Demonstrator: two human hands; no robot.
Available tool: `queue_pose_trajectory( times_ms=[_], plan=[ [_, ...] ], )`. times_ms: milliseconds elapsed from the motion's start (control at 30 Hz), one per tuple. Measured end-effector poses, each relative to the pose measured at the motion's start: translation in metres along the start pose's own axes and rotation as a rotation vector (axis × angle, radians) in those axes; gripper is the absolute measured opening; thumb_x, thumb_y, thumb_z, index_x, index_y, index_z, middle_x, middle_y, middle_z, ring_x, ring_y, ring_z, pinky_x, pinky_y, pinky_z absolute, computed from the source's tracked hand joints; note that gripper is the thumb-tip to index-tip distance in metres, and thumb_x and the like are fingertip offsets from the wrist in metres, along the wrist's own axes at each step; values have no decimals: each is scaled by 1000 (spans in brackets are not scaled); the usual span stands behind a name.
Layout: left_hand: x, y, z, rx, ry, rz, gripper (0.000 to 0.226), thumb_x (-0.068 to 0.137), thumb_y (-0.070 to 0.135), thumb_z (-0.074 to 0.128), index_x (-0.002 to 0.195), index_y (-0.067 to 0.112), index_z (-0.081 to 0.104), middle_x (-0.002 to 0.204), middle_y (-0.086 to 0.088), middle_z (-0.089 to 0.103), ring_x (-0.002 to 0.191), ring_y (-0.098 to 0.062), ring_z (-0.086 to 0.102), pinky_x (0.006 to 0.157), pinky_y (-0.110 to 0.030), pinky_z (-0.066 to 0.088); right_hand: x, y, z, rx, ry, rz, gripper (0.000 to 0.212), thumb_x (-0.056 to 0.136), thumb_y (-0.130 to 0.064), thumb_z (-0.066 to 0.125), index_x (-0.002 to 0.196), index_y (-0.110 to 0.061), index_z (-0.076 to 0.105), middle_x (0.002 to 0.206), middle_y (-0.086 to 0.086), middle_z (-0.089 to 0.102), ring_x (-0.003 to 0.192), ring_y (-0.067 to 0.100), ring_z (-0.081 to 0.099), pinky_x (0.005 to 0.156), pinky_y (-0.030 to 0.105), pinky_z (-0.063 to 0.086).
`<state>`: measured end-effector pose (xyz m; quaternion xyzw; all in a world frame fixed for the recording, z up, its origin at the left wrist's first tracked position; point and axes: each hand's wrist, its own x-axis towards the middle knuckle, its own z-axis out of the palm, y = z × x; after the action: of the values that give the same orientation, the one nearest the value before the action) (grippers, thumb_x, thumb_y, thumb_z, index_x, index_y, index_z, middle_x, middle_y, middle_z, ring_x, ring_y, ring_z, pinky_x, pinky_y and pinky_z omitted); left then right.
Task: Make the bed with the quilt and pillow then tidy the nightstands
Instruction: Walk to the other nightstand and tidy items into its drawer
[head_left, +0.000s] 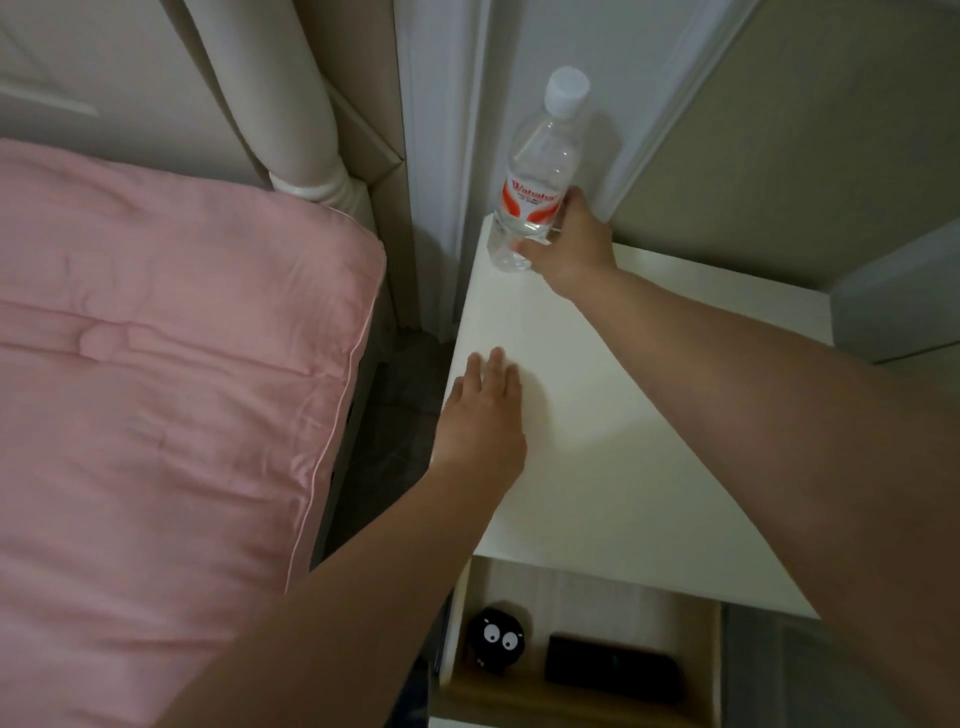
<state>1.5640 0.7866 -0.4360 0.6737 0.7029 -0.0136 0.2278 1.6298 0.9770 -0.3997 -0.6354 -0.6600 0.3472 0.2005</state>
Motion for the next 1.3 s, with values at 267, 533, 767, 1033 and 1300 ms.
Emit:
queue_pose_trajectory(
  times_ms=[267, 533, 767, 1033, 1300],
  plan=[
    [2, -2, 6, 9, -3, -1, 71, 101, 21, 44, 155, 14, -1, 162, -6, -10, 149, -30, -8, 118, -38, 0, 13, -10, -1, -82, -49, 39, 69, 80, -25, 78, 138, -17, 41, 134, 2, 58, 123, 24, 55, 105, 34, 45],
    [7, 2, -1, 5, -33, -6, 70, 99, 18, 48, 155, 12, 6, 163, -6, -5, 150, -28, -4, 120, -38, 7, -55, -2, 10, 395, 289, 208, 72, 80, -19, 78, 143, -21, 44, 132, -2, 57, 107, 13, 63, 95, 26, 51],
    [-72, -1, 15, -124, 57, 186, 36, 90, 11, 52, 124, 17, 59, 131, -2, 52, 124, -20, 46, 105, -33, 37, -267, 62, 16, 472, 230, 380, 19, 87, -19, 71, 103, -26, 64, 89, -5, 68, 82, 9, 65, 79, 24, 56],
    [-242, 31, 117, -313, -284, 84, 21, 92, 24, 51, 111, 28, 60, 108, 10, 54, 91, -12, 57, 75, -25, 51, -443, 159, 15, 447, 182, 977, 3, 88, -17, 68, 87, -14, 69, 82, 7, 71, 82, 26, 68, 79, 40, 57],
    [-265, 60, 176, -923, -618, -753, 32, 95, 14, 52, 126, 8, 58, 126, -5, 57, 119, -22, 53, 106, -30, 39, -457, 209, 16, 803, 54, 1492, 26, 98, -6, 50, 121, 4, 57, 120, 24, 62, 104, 29, 63, 103, 32, 47]
  ],
)
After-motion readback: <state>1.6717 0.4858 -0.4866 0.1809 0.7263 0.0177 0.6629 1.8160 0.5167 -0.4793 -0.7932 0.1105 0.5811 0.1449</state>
